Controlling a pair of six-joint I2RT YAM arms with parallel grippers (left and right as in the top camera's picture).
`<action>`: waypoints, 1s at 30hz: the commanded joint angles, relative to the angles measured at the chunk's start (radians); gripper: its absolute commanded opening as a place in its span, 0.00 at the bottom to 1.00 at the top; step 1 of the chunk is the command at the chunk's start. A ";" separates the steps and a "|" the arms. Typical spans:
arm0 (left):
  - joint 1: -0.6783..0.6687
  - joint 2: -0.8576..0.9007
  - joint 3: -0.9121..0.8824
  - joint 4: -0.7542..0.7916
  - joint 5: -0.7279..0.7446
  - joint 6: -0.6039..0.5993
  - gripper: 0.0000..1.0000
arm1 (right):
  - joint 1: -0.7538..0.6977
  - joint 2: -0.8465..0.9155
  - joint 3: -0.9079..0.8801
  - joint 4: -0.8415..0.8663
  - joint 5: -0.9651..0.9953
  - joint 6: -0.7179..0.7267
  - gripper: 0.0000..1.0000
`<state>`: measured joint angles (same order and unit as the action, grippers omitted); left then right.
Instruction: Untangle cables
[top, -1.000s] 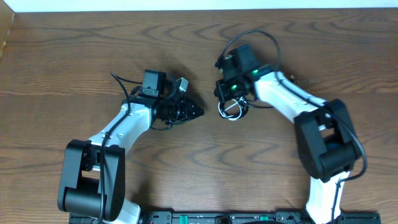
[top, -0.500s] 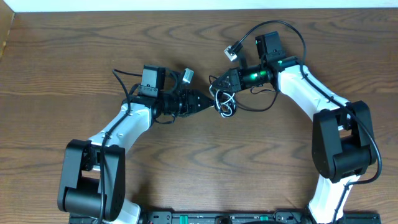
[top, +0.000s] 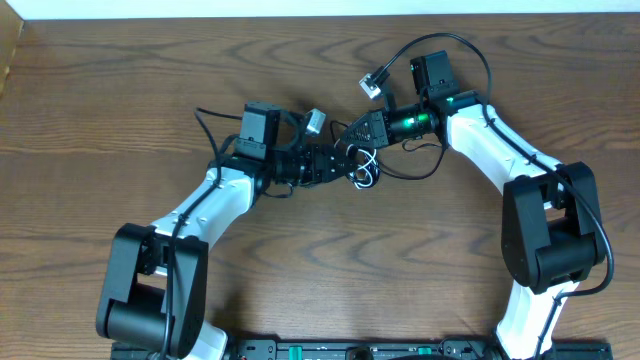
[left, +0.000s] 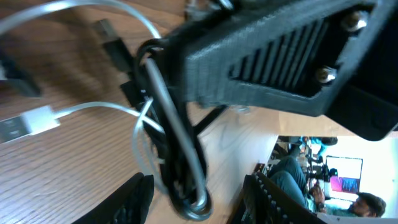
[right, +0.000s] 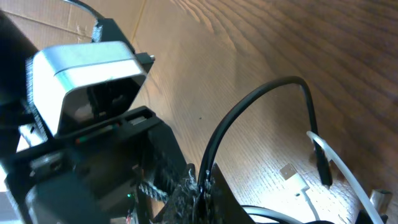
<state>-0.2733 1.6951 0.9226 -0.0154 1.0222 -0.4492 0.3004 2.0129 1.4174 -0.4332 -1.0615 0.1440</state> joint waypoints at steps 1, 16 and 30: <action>-0.014 0.003 0.010 0.019 0.013 -0.002 0.50 | 0.004 -0.026 0.008 -0.004 -0.037 -0.019 0.01; -0.016 0.005 0.008 0.019 -0.141 -0.001 0.40 | 0.004 -0.026 0.008 -0.005 -0.037 -0.018 0.01; -0.059 0.013 -0.016 0.017 -0.256 0.003 0.49 | 0.004 -0.026 0.008 -0.005 -0.037 -0.019 0.01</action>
<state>-0.3233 1.6955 0.9222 0.0036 0.7925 -0.4492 0.3004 2.0129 1.4174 -0.4366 -1.0622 0.1406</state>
